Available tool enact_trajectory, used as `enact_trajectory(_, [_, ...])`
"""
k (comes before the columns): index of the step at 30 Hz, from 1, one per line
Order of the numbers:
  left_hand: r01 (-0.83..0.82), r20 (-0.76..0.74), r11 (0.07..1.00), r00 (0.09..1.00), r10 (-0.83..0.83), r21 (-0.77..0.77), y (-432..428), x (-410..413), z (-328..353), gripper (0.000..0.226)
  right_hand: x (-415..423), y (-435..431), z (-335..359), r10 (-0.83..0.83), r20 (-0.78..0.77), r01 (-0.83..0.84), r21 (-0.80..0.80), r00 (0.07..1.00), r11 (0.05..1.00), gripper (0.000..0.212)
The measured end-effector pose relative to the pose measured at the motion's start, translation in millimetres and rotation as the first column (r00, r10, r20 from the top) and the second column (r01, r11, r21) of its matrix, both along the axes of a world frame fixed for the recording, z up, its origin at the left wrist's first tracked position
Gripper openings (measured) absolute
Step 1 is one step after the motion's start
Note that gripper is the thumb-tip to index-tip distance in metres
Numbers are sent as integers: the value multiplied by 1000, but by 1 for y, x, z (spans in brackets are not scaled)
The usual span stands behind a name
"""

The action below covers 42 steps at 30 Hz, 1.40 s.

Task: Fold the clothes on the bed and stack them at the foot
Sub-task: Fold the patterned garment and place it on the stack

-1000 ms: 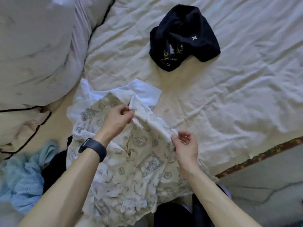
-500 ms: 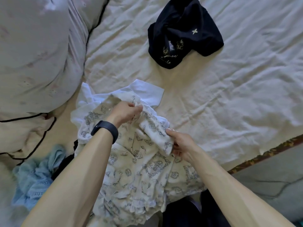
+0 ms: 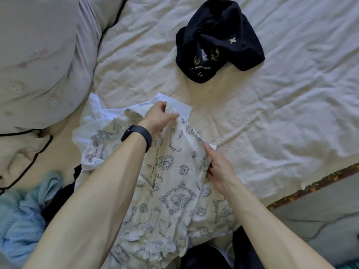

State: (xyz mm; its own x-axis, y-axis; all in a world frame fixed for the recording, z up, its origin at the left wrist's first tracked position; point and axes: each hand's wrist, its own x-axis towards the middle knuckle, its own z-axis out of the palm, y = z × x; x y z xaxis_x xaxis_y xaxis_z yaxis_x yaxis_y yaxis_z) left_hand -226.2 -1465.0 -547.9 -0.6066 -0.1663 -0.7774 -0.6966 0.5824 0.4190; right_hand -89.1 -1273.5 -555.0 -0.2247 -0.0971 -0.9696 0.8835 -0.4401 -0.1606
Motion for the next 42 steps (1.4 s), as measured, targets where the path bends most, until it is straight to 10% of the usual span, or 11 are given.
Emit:
enact_trajectory(7, [-209, -206, 976, 954, 216, 54, 2, 3, -18, 34, -2, -6, -23, -169, -47, 174, 141, 984, 975, 17])
enact_trajectory(18, [-251, -579, 936, 812, 65, -247, 20, 158, 10, 44, 55, -1, -4, 429, -262, -349, 301, 864, 887, 31])
enact_trajectory(29, [-347, -164, 877, 937, 309, -333, -27, 433, 7, 54, 173, -42, 2, 685, -182, -633, 274, 705, 724, 25])
enact_trajectory(37, [-388, -398, 801, 894, 206, -457, -55, 480, 5, 47, 252, -70, 0, 745, -109, -702, 271, 658, 659, 30])
enact_trajectory(42, [-279, -269, 920, 941, 205, -275, -51, 506, 2, 35, 288, -80, 0, 751, -72, -719, 241, 657, 652, 17])
